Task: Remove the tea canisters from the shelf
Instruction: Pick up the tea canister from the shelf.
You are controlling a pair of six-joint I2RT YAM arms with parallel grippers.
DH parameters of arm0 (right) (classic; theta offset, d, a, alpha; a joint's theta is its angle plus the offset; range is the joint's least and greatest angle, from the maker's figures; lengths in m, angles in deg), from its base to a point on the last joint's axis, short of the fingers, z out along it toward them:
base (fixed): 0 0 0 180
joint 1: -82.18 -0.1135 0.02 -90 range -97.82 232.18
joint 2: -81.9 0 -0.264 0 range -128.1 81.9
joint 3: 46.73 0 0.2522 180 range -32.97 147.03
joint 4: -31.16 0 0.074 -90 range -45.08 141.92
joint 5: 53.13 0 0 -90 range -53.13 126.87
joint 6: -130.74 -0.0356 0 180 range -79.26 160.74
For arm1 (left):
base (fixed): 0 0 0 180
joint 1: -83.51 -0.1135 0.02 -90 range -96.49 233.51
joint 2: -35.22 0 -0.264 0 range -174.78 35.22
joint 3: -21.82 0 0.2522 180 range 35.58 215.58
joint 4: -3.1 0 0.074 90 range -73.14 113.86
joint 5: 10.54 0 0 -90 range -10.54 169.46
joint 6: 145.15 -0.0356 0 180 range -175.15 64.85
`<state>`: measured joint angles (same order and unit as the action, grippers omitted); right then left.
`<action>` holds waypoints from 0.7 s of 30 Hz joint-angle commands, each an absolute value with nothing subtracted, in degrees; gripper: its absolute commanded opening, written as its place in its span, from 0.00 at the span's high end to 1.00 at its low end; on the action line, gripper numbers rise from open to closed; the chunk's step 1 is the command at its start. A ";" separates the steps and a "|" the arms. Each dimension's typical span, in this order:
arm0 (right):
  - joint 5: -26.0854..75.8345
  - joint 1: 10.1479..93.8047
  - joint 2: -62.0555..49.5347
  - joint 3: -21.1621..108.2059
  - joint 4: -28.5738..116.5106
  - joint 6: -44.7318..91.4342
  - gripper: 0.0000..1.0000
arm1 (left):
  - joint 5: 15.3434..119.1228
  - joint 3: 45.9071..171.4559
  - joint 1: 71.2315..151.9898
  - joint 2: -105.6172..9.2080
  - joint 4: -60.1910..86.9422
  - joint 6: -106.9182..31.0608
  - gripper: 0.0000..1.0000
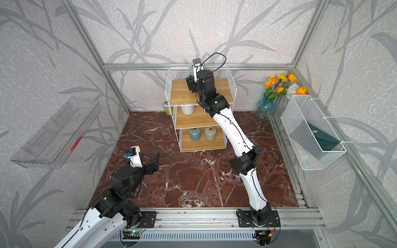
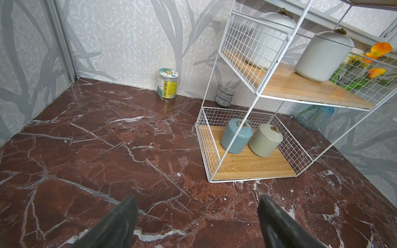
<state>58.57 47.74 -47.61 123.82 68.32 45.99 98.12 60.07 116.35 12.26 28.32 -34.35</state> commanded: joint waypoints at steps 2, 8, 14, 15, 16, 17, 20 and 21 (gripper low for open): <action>56.17 47.44 -44.92 123.51 64.93 47.27 0.29 | 98.89 59.59 116.43 12.29 28.76 -33.72 0.12; 55.70 47.43 -41.34 119.95 63.94 47.66 0.31 | 98.79 59.18 116.41 11.94 28.11 -33.44 0.12; 54.17 47.52 -33.85 113.79 61.92 45.58 0.35 | 98.45 58.98 116.42 11.16 26.93 -33.53 0.12; 53.69 47.49 -32.45 112.37 61.54 45.49 0.36 | 98.24 59.04 116.41 10.82 26.73 -33.57 0.12; 53.26 47.51 -31.21 110.99 61.21 45.47 0.36 | 98.03 59.19 116.42 10.54 26.53 -33.62 0.12; 53.10 47.56 -30.16 110.08 61.10 45.30 0.36 | 97.84 59.20 116.43 10.53 26.29 -33.62 0.12; 52.04 48.05 -26.58 106.28 60.92 44.20 0.38 | 97.18 59.31 116.47 8.57 25.61 -33.35 0.11; 51.32 48.17 -24.59 103.84 59.92 43.63 0.38 | 97.03 59.35 116.39 8.22 25.35 -33.18 0.11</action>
<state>53.10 47.76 -32.16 105.31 67.49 45.27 97.64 59.74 116.35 9.05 27.14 -33.81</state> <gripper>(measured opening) 0.819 0.886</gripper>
